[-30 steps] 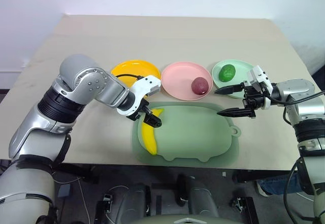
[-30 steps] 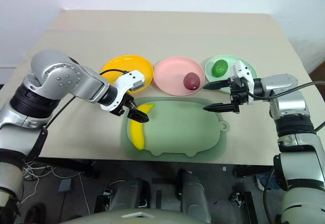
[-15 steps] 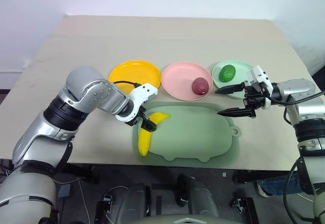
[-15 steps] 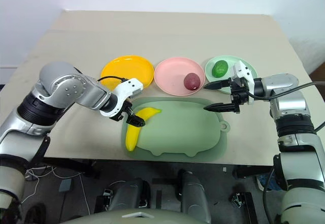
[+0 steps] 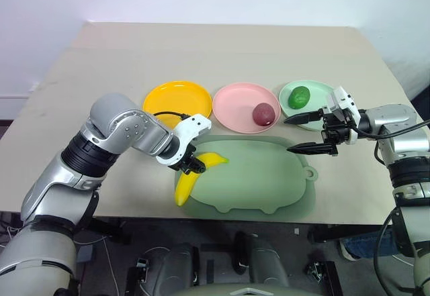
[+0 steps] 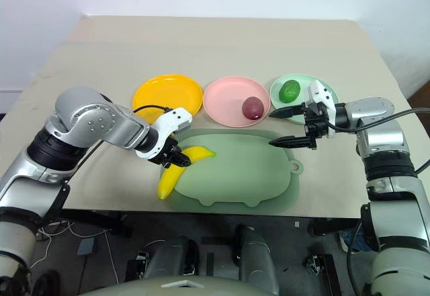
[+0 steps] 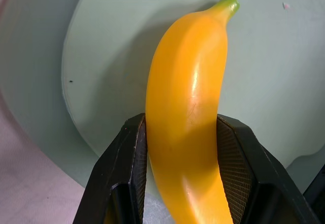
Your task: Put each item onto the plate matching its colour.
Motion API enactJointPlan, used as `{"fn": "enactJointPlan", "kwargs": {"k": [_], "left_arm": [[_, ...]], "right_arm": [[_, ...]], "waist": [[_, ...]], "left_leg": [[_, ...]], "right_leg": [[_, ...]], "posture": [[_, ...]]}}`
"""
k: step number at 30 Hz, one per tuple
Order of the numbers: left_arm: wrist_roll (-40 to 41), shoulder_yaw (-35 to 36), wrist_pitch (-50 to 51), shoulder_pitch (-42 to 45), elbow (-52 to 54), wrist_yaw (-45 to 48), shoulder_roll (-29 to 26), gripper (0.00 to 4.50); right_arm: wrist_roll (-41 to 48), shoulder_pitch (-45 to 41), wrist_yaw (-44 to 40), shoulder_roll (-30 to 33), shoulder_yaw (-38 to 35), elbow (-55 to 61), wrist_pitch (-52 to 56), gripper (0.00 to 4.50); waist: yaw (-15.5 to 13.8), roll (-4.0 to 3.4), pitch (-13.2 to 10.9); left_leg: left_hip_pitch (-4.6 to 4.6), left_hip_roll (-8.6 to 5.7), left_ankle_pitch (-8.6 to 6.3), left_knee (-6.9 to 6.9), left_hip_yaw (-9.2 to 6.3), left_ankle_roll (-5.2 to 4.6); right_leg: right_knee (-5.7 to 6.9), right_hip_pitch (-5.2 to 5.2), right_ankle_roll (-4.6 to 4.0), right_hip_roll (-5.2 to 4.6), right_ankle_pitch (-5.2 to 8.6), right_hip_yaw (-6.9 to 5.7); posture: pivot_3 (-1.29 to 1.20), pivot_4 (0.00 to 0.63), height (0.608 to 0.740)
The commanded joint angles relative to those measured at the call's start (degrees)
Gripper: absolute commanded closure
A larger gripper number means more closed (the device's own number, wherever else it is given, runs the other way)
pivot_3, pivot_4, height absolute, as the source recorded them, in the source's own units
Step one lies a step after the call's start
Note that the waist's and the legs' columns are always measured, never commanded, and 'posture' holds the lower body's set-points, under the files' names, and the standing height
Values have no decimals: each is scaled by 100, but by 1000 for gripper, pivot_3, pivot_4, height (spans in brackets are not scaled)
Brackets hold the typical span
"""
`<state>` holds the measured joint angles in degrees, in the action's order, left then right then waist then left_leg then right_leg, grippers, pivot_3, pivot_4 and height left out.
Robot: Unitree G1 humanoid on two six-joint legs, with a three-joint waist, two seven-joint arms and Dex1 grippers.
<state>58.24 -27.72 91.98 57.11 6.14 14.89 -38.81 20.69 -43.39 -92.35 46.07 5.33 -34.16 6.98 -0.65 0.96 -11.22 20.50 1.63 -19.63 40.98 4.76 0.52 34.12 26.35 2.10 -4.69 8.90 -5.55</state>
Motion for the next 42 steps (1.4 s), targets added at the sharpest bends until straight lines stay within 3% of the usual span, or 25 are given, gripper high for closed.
{"fn": "enactJointPlan", "kwargs": {"k": [1,12,20,29,35,41,42], "left_arm": [[-282,30,52,151,25,108,-121,2890],[-1101,424,-170,1066,-372,1089,-385,2890],[-2897,175,-2129,1109,-1144,1418,-615,2890],[-3841,1339,-3819,455,-2523,795,398,2890],[-4431,1614,-4934,361,-3509,614,765,2890],[-4592,1922,-5377,429,-4206,850,1079,2890],[-4604,2014,-5317,463,-4321,770,1142,2540]], "right_arm": [[14,-137,-15,19,-210,-17,-74,0],[19,-191,-15,31,-172,-113,-88,0],[-2,-313,-15,0,-97,-232,-134,0],[8,-315,-15,24,-57,-162,-76,0],[27,-307,-15,25,-81,-106,-9,0],[42,-303,-15,56,-79,-93,34,0],[23,-309,-15,63,-75,-104,22,0]], "waist": [[1,0,0],[8,2,-1],[7,1,-2],[-3,2,-2],[-1,2,-2],[-8,3,-2],[-8,3,-2]], "left_leg": [[-1,0,0,0,0,0],[2,-2,0,-1,3,-1],[4,-1,0,-2,20,-1],[12,-1,-1,0,23,-2],[10,1,-1,-1,27,-3],[10,0,-3,-1,28,-5],[8,0,-3,-1,28,-6]], "right_leg": [[0,0,0,0,0,0],[0,4,0,1,1,0],[0,8,0,3,1,0],[1,12,1,2,-1,-1],[1,13,0,3,-1,-2],[2,10,1,0,-2,-4],[2,9,1,0,-2,-4]], "posture": [[0,150,740],[0,150,740],[0,150,740],[0,150,740],[0,150,740],[0,150,740],[0,150,740]]}}
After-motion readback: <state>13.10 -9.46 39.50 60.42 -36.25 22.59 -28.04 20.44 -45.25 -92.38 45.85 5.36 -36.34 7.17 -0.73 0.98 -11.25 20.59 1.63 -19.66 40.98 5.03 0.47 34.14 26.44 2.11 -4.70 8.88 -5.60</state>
